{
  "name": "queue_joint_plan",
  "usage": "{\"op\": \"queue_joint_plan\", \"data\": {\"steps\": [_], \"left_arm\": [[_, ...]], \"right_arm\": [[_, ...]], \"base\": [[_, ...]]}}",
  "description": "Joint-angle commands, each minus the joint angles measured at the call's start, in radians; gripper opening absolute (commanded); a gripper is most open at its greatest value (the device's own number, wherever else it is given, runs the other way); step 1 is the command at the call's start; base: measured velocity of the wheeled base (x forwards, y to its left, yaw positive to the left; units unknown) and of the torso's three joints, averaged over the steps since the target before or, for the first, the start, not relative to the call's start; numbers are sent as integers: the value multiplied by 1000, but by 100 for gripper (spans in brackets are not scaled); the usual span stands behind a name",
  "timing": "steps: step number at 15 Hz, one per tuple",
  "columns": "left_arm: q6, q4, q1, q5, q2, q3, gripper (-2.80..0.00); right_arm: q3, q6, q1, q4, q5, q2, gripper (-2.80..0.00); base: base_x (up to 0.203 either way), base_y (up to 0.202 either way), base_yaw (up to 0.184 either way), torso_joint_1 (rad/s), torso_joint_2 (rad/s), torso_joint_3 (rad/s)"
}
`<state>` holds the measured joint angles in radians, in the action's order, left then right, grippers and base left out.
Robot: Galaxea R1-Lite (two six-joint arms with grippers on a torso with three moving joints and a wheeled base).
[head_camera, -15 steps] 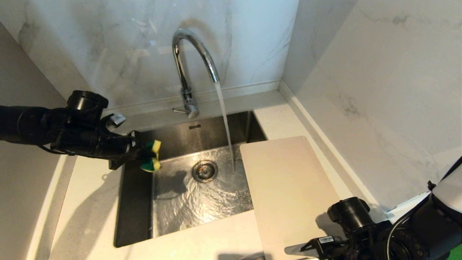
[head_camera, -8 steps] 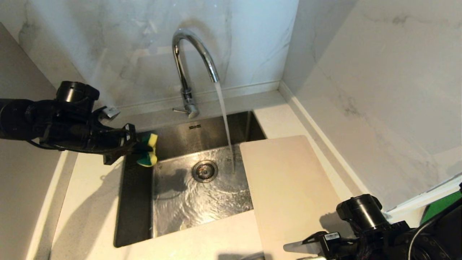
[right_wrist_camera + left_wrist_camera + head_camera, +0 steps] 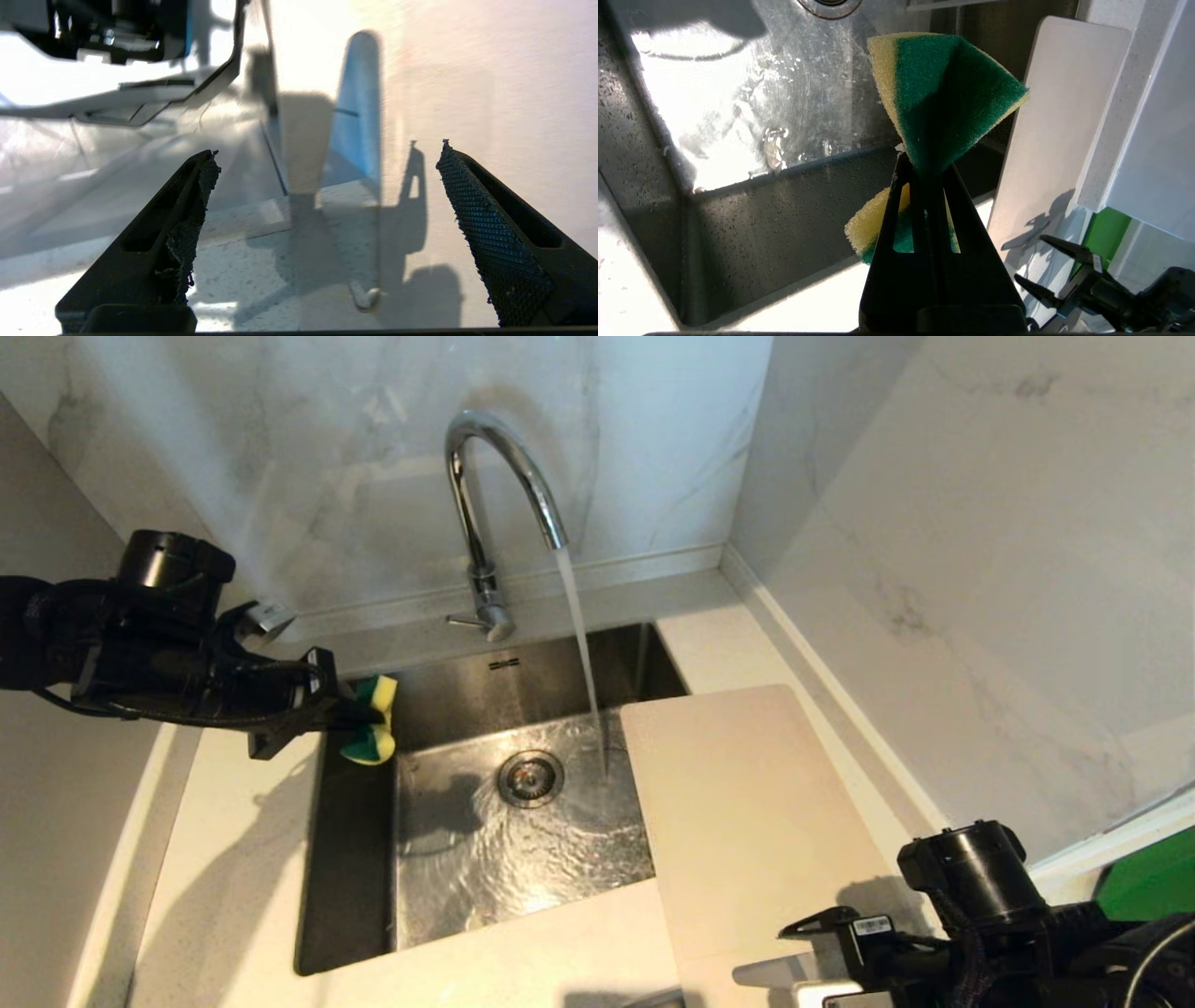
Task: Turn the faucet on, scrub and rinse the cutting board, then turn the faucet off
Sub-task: Put down the cleaning cloth
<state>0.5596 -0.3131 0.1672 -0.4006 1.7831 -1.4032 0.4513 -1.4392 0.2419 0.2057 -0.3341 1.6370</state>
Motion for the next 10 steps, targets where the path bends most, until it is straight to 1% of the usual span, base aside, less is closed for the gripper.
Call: {"op": "queue_joint_plan", "data": {"steps": [1,2,3,4,7,9,10], "left_arm": [[8,-12,0,-1,-22,0,-280],[11,-18,0,1,-25,1,-280],[12,-25,0,11,-31,4,-280],[11,-31,-3,28,-38,4,-280],[14,-47,-12,30,-67,9,-280],[11,-77,-12,41,-76,10,-280],[10,-86,-13,54,-76,9,-280]], "right_arm": [[3,63,1,2,-24,-69,0],[3,99,1,3,-51,-90,0],[1,124,1,3,-77,-115,-280],[-1,155,1,2,-92,-142,-280],[0,260,0,1,-105,-227,-280],[22,347,0,4,-123,-269,-280],[37,408,0,4,-134,-291,-280]], "base": [[0,0,0,0,0,0],[0,0,0,0,0,0],[0,0,0,0,0,0],[0,0,0,0,0,0],[0,0,0,0,0,0],[0,0,0,0,0,0],[0,0,0,0,0,0]]}}
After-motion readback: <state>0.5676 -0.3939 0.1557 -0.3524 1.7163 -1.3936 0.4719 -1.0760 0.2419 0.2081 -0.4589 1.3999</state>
